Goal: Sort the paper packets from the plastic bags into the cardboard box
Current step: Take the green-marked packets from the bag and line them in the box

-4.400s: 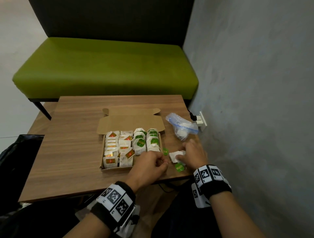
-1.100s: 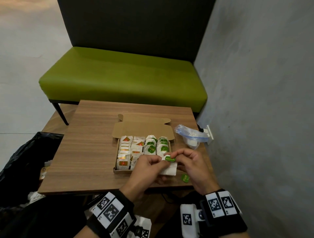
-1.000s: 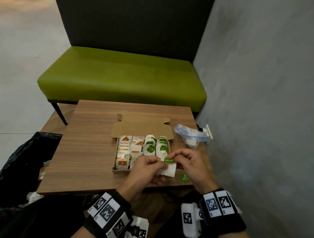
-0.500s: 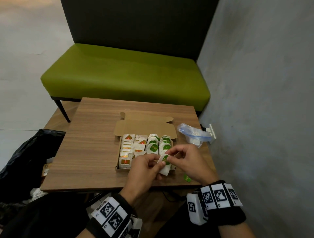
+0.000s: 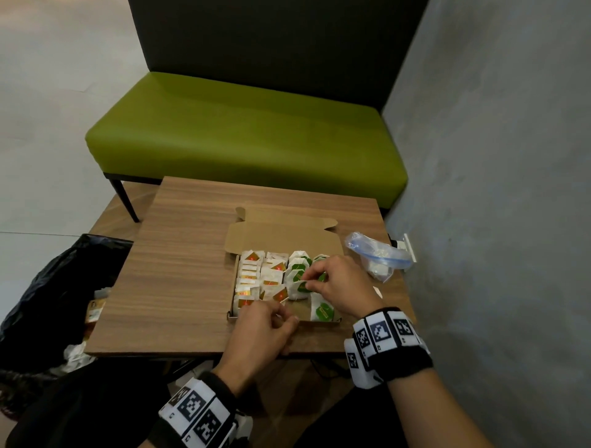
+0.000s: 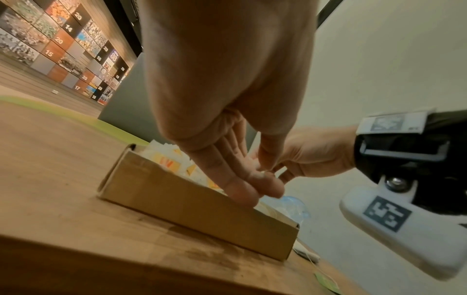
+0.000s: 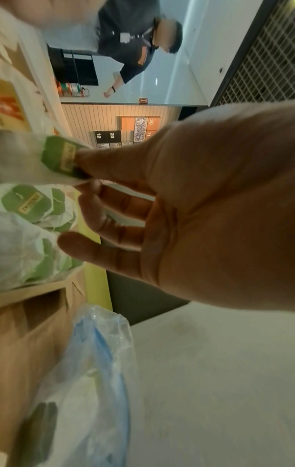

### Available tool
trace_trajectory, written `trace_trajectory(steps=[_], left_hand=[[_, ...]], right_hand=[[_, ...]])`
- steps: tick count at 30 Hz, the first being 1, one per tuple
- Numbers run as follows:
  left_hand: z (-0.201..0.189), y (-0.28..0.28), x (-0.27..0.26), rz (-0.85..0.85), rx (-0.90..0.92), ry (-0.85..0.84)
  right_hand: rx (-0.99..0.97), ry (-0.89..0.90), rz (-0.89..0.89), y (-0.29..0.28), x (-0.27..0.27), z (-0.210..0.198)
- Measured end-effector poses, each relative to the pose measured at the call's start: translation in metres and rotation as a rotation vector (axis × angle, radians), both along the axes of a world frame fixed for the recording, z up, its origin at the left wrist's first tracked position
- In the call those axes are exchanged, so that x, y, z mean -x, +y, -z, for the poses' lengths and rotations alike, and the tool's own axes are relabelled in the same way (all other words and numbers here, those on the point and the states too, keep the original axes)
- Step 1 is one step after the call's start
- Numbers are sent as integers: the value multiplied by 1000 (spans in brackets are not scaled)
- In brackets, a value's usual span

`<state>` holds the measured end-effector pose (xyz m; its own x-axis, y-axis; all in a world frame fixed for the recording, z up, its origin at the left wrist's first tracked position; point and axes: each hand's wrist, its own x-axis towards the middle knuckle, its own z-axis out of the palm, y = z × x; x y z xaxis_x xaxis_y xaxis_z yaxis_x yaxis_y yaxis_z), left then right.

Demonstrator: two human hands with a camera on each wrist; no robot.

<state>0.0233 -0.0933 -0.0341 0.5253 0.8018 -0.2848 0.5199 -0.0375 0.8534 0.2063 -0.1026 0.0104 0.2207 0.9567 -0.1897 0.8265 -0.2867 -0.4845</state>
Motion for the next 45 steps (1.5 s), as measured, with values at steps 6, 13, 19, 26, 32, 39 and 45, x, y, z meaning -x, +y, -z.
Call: trace_trajectory(steps=[6, 13, 19, 26, 32, 39, 45], left_hand=[[-1, 6, 5, 47, 23, 34], [1, 7, 2, 65, 34, 42], [4, 8, 0, 81, 62, 37], [4, 3, -11, 112, 76, 38], [0, -13, -38, 165, 73, 19], [-7, -20, -53, 215, 26, 26], [-9, -22, -56, 209, 15, 13]], right_hand=[[97, -77, -1, 17, 2, 16], [43, -213, 43, 29, 5, 38], [-7, -181, 96, 16, -8, 34], [215, -182, 420, -44, -83, 18], [409, -89, 474, -60, -100, 54], [217, -92, 646, -51, -101, 85], [151, 98, 760, -56, -100, 96]])
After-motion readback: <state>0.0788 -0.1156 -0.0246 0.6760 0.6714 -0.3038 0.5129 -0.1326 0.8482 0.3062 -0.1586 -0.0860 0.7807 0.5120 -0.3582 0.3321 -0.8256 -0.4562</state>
